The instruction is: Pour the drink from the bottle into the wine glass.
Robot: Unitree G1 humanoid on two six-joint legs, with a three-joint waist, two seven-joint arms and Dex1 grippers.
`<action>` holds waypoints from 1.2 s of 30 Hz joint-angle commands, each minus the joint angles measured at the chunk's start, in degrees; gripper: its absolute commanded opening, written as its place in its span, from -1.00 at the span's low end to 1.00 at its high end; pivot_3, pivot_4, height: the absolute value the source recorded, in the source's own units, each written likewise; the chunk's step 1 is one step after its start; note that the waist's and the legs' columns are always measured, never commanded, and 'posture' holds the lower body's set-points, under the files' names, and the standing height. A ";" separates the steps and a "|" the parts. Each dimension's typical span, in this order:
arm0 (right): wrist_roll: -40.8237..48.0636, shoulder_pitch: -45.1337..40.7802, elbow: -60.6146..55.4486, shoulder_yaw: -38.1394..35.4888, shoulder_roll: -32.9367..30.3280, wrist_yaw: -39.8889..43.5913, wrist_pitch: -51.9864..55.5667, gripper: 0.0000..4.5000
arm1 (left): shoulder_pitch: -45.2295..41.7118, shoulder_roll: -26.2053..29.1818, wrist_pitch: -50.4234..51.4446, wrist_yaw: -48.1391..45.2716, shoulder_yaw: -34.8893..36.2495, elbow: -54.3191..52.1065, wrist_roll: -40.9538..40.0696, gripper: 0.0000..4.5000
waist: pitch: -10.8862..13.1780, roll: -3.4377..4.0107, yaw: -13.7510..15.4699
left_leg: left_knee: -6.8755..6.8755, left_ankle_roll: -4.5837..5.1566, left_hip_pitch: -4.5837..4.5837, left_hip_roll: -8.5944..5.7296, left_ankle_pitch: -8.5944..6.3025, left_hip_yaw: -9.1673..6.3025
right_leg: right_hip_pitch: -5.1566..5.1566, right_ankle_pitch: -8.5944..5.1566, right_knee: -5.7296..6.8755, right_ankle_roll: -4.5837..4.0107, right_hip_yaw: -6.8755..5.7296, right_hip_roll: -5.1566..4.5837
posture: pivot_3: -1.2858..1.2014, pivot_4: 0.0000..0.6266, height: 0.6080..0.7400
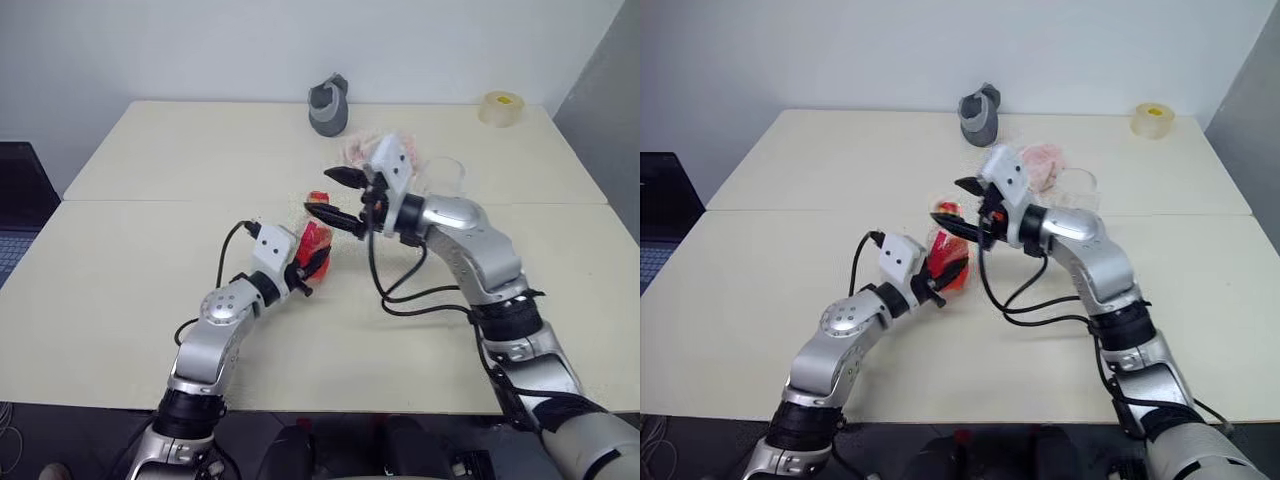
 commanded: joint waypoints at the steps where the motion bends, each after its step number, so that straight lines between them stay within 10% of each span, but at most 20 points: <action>1: 3.27 1.81 -5.18 -4.13 -3.09 1.18 3.33 0.60 | 0.84 1.31 -0.79 -0.89 1.92 -6.41 -1.51 -0.31 | 0.01 -0.02 0.05 | 0.02 0.00 -0.01 0.00 0.00 -0.01 | 0.00 0.00 0.01 0.00 -0.01 0.00 | 0.03 -0.52 1.00; 36: 8.06 -4.59 -4.61 -4.24 7.93 -6.14 11.84 0.62 | -3.29 -0.81 -4.47 -2.81 -0.53 -1.85 -0.89 -0.44 | 0.01 -0.02 -0.05 | 0.03 0.00 0.03 0.01 0.01 0.03 | 0.01 0.06 0.03 -0.06 0.01 0.11 | 0.03 -0.52 1.00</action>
